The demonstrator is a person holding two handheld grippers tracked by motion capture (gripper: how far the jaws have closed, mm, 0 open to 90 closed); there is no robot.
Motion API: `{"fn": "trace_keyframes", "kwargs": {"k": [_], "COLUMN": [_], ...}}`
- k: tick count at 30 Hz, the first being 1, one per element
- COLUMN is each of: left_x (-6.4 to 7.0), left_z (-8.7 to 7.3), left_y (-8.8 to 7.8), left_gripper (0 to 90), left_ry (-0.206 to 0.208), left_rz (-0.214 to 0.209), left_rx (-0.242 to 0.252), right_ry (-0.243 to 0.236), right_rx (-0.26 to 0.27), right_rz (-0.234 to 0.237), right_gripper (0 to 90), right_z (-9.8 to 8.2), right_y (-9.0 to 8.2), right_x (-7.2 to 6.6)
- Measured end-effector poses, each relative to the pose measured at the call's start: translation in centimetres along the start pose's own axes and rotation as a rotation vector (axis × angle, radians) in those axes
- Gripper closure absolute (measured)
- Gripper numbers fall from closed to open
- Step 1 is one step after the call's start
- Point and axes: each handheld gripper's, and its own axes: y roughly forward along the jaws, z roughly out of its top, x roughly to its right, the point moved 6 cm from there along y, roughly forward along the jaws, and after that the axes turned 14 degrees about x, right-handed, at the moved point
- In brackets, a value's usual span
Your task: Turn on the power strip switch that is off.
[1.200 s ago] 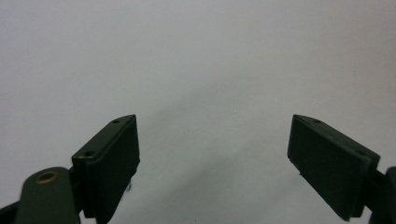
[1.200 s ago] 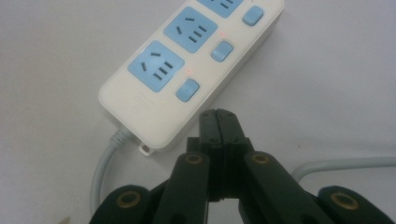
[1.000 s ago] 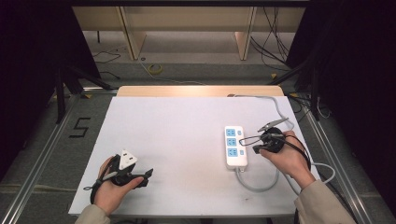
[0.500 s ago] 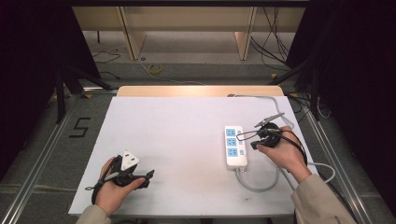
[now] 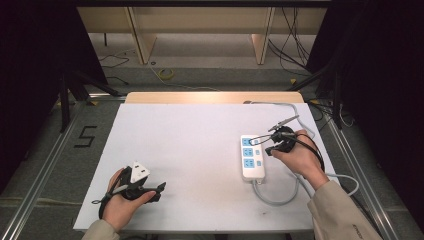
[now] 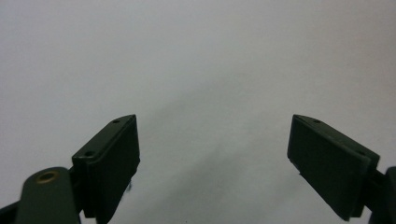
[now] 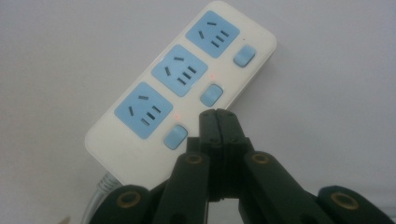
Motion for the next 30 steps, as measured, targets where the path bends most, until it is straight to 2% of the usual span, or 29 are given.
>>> {"fn": "trace_keyframes", "kwargs": {"k": [30], "left_x": [0.0], "left_z": [0.0], "left_y": [0.0], "left_gripper": [16.7], "left_ry": [0.002], "left_rz": [0.0], "left_rx": [0.0], "right_ry": [-0.002], "right_rx": [-0.016], "right_rz": [-0.008], "right_gripper": [90.0], "right_z": [2.4], "right_y": [1.8], "right_x": [0.6]}}
